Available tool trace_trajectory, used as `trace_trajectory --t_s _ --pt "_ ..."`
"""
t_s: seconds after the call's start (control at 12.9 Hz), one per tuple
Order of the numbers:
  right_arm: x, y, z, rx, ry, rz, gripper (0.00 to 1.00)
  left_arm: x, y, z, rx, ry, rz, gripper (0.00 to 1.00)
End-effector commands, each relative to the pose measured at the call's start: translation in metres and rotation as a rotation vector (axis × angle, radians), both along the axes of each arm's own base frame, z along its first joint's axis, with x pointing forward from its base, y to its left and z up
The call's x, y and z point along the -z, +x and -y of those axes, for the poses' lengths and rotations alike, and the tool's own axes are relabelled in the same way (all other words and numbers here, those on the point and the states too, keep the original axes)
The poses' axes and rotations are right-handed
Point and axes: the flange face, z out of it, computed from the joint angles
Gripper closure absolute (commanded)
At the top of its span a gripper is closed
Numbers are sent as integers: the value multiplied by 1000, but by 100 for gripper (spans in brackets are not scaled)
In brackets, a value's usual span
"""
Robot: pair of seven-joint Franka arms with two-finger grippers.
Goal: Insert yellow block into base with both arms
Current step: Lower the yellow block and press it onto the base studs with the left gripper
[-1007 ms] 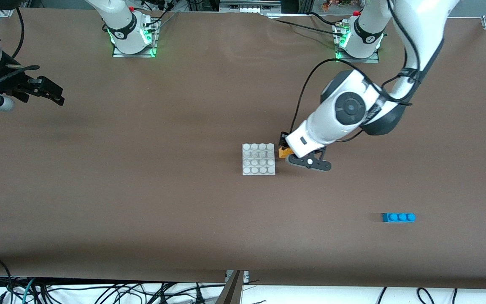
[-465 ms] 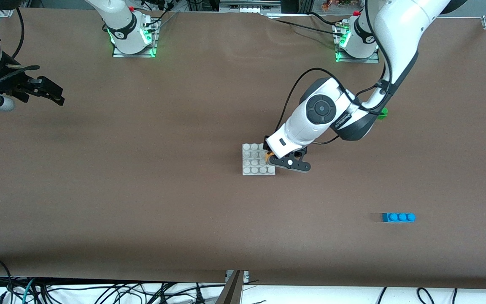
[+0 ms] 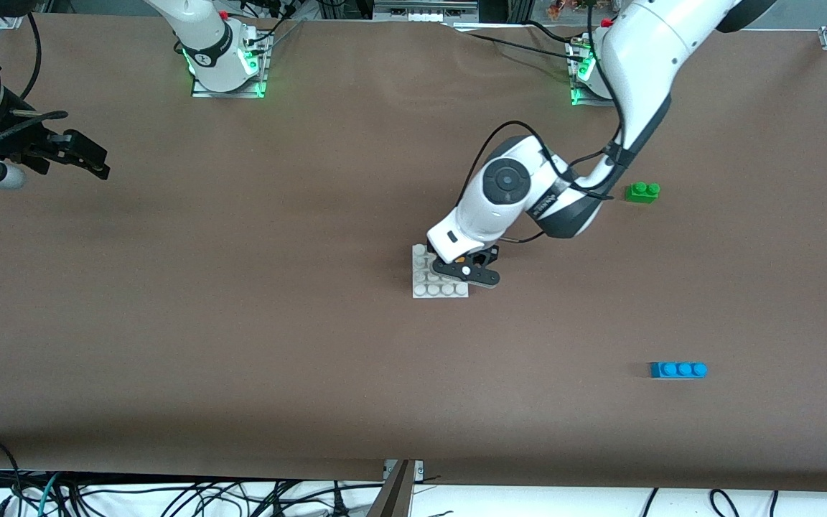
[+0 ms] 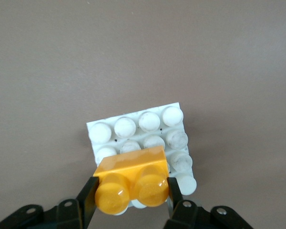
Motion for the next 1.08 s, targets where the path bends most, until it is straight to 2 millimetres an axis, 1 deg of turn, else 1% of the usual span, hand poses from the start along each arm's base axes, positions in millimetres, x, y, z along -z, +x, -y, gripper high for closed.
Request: trace_trajectory --t_s 0.0,0.15,0.31,0.77,1.01 --pt "-3 0 0 0 15 7 0 18 -7 23 22 47 56 55" --pt "-3 0 0 0 15 7 0 25 -13 28 -2 52 46 55" --pt "-3 0 -1 -1 15 5 0 33 -14 28 -1 57 37 55" --pt "-2 0 0 0 14 2 0 35 -13 26 42 92 69 54" --pt "-2 0 -1 -1 14 2 0 44 -19 25 54 103 50 50"
